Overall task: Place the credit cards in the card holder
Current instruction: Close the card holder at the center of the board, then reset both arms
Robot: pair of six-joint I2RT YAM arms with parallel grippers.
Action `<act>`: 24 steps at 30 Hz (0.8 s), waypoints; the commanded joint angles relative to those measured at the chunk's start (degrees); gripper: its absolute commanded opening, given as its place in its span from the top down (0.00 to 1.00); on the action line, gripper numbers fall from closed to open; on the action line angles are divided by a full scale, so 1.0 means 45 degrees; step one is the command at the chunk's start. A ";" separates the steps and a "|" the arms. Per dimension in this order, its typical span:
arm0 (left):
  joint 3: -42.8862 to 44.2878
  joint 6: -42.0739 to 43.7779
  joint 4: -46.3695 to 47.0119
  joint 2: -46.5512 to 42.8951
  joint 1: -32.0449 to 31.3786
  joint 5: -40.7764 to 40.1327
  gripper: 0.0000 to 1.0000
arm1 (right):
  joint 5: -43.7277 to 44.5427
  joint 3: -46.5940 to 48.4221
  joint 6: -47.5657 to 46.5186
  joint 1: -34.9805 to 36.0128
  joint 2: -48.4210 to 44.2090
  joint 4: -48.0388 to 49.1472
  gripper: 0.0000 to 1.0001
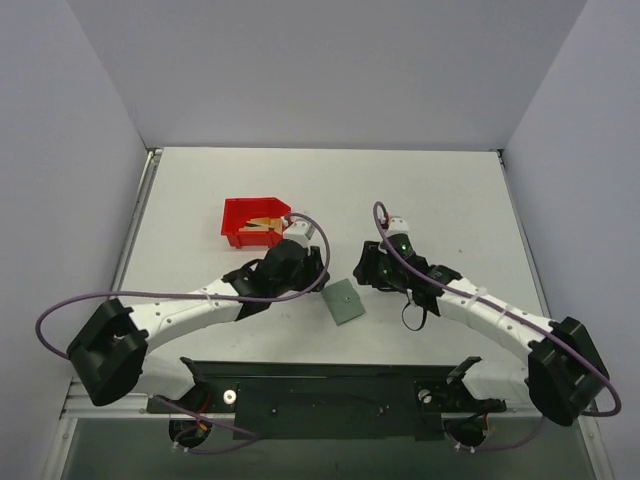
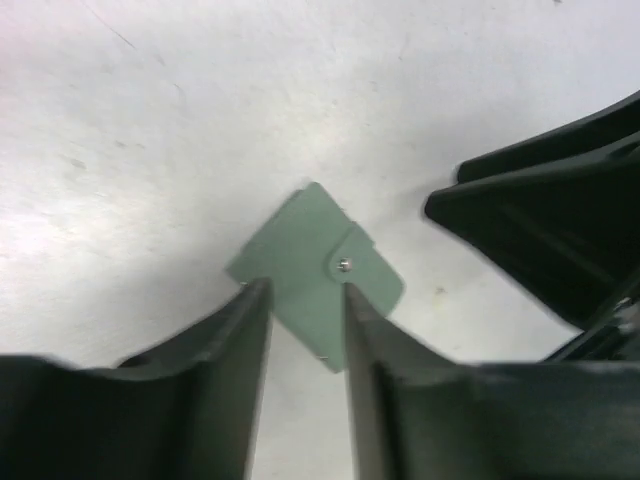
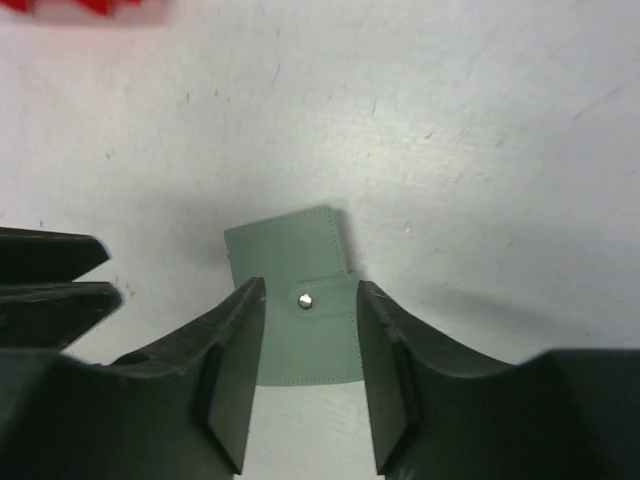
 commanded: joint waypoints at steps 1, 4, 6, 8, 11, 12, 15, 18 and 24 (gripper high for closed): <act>-0.0017 0.0320 -0.1693 -0.1841 0.0361 -0.2639 0.42 | 0.2898 -0.0931 0.0113 -0.0162 -0.1773 0.0321 0.58; -0.0310 0.0339 -0.2688 -0.2684 0.0674 -0.3828 0.29 | 0.4269 -0.1886 0.0405 -0.0182 -0.3371 0.0378 0.45; -0.0602 0.0611 -0.2925 -0.3347 0.0753 -0.4299 0.27 | 0.5070 -0.2414 0.0640 -0.0240 -0.4234 0.0572 0.37; -0.0856 0.0613 -0.3217 -0.3622 0.0869 -0.4807 0.26 | 0.6006 -0.2922 0.0660 -0.0202 -0.4900 0.0885 0.31; -0.1189 0.0457 -0.3394 -0.3799 0.1046 -0.5219 0.25 | 0.8091 -0.3607 0.0758 -0.0280 -0.5447 0.1683 0.11; -0.1383 0.0457 -0.3394 -0.3838 0.1066 -0.5355 0.25 | 0.8583 -0.4111 0.0719 -0.0280 -0.5429 0.2654 0.04; -0.1638 0.0379 -0.3375 -0.3877 0.1183 -0.5474 0.25 | 0.9485 -0.5227 -0.0429 -0.0474 -0.4904 0.4749 0.02; -0.1756 0.0378 -0.3375 -0.3955 0.1202 -0.5512 0.25 | 0.9038 -0.4899 -0.0843 -0.0709 -0.4180 0.4367 0.00; -0.2029 0.0768 -0.3218 -0.4424 0.1397 -0.5298 0.23 | 0.8706 -0.4195 -0.2049 -0.1137 -0.3495 0.4091 0.00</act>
